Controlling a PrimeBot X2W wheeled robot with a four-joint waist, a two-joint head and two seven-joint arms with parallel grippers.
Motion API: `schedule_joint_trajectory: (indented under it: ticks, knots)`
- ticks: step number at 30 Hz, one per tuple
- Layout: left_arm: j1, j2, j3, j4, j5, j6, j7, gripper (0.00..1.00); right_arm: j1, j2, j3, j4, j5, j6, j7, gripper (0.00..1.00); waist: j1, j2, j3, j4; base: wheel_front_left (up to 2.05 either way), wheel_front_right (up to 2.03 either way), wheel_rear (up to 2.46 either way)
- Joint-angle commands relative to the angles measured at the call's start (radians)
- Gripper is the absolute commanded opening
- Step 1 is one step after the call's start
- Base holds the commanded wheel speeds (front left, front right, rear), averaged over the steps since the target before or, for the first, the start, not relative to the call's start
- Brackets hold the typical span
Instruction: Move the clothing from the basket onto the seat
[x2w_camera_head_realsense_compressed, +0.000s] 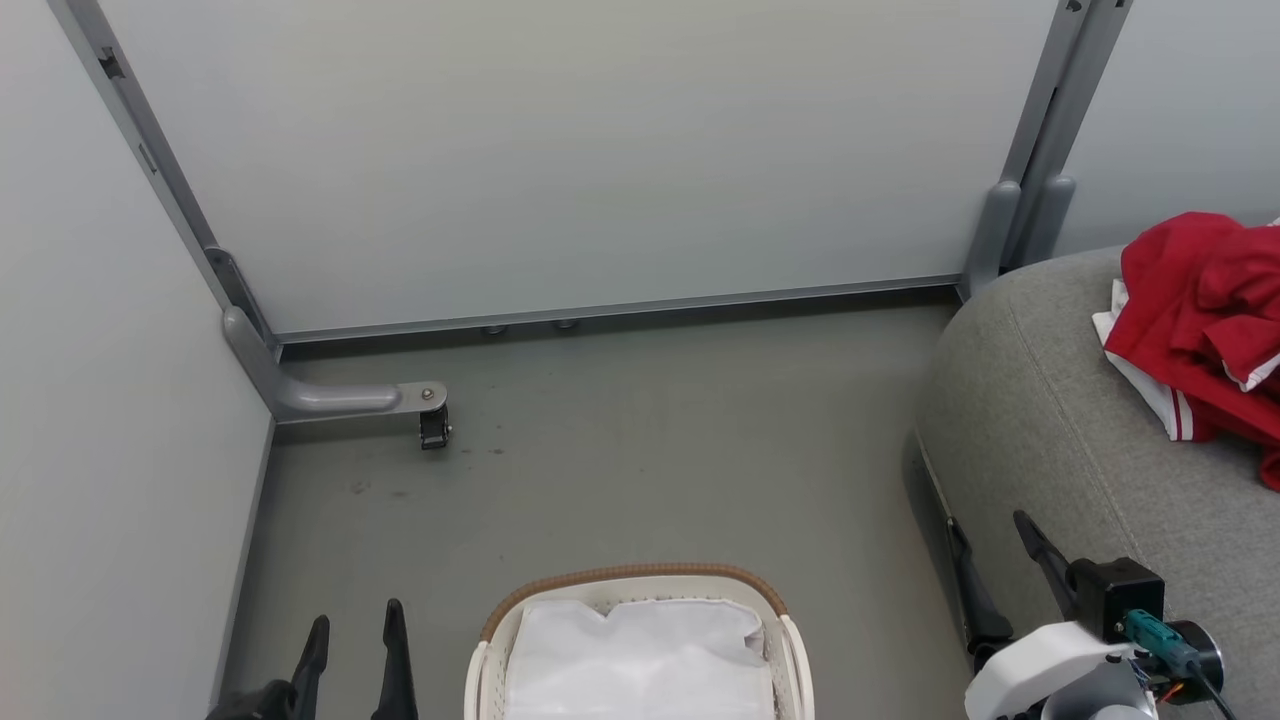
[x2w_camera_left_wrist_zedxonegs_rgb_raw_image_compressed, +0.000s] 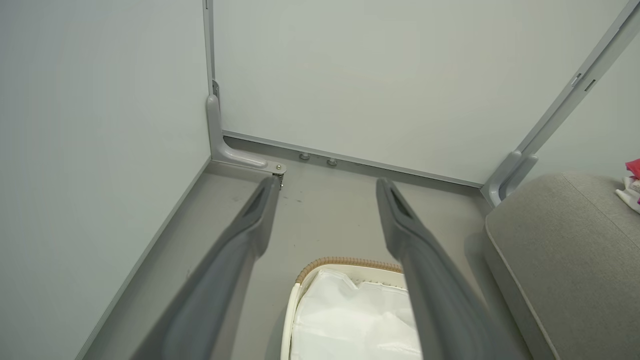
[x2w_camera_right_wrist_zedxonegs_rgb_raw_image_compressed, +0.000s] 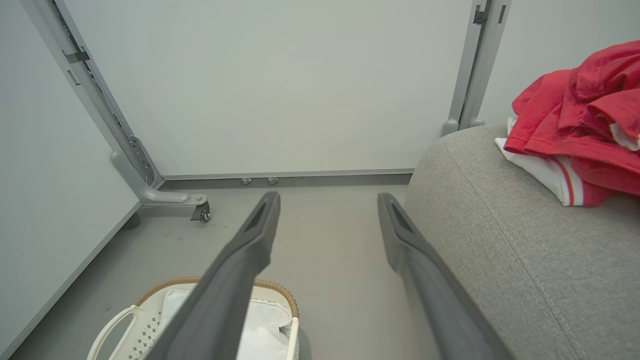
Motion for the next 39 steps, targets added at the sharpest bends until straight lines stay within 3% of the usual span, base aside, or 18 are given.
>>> schedule_joint_trajectory:
  ticks: [1,5,39]
  knots:
    - [0.0,0.0,-0.001,0.0,0.0,-0.001,0.0,0.0,0.0,0.0,0.0,0.0,0.001,0.0,0.0,0.0,0.0001,-0.0001,0.001,0.0,0.0,0.0,0.0]
    - [-0.001,-0.01,-0.001,0.026,-0.011,-0.003,0.004,0.0,0.01,0.007,-0.004,0.029,0.014,0.0,0.008,0.0,0.0001,-0.0001,0.001,0.0,0.0,0.0,0.0]
    - [-0.1,-0.046,0.14,0.02,-0.452,-0.08,0.154,0.0,-0.017,0.002,-0.049,-0.041,0.595,0.0,0.155,0.0,0.0001,-0.0001,0.018,0.0,0.0,0.0,0.0]
